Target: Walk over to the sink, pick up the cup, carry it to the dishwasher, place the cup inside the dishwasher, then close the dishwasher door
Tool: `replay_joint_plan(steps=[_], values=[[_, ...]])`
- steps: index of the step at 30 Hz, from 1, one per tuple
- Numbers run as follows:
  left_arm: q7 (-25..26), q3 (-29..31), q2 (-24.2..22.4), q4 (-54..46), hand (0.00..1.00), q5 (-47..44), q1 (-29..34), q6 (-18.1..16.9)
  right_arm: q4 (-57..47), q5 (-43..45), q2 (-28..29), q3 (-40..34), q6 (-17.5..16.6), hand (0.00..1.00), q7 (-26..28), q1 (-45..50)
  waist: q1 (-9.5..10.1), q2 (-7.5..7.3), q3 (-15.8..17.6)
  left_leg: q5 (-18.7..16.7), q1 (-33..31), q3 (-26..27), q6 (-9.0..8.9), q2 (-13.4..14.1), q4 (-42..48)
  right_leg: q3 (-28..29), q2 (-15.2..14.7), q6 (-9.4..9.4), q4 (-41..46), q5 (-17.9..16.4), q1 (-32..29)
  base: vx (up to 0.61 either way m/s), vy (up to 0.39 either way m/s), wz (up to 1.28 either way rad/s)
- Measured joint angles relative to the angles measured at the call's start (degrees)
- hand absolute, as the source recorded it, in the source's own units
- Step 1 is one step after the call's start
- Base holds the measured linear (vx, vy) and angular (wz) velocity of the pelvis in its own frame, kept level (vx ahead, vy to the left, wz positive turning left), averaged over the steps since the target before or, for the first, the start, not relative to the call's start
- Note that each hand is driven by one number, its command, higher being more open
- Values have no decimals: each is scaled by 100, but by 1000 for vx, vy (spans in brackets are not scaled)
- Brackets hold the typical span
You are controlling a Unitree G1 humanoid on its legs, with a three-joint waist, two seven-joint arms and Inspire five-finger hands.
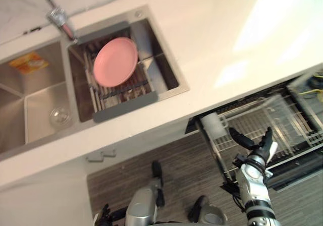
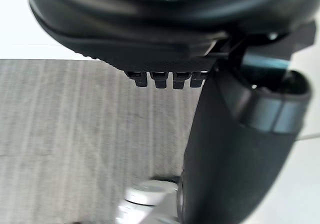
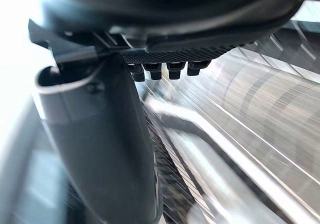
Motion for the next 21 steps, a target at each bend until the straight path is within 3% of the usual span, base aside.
replay_joint_plan(steps=[4, 7, 13, 15, 19, 21], values=[[176, 213, -22, -66, 100, -79, 89, 63, -1391, -290, 41, -30, 3, 100, 144, 429, -174, -52, -295, -60, 138, 265, -82, 266, -2, 379, 254, -153, -253, 175, -9, -90, -39, -49], [166, 464, -105, -135, 100, -129, 194, 118, -1961, -18, 106, -161, -58, 100, 729, 628, -266, -54, -392, -81, 123, 366, -140, 452, 105, 494, 416, -248, -336, 242, -18, -85, -40, -24], [151, 847, -306, -125, 100, -104, 421, 181, -2940, 1935, 221, 143, -437, 100, 2878, 989, -361, 13, -433, -371, -256, 419, -183, 833, 921, 412, 628, -370, -383, 329, 59, -53, -45, 2], [183, 853, -297, -111, 100, 121, 422, 353, -3220, 2444, 163, 285, -575, 100, 3513, 966, -457, 105, -500, -427, -317, 854, -118, 965, 984, 127, 615, -366, -402, 326, 154, -30, 0, 66], [191, 840, -311, 43, 100, 162, 463, 819, -3294, 3008, -176, 800, -494, 100, 4276, 554, -426, 246, -637, -402, -302, 1143, -75, 942, 1048, -80, 492, -255, -421, 291, 250, -16, 50, 33], [191, 840, -324, 119, 100, 101, 504, 927, -3271, 3169, -185, 1153, -473, 100, 4399, 344, -418, 252, -659, -405, -301, 1140, -70, 892, 1030, -112, 456, -224, -435, 300, 269, 9, 60, 9]])
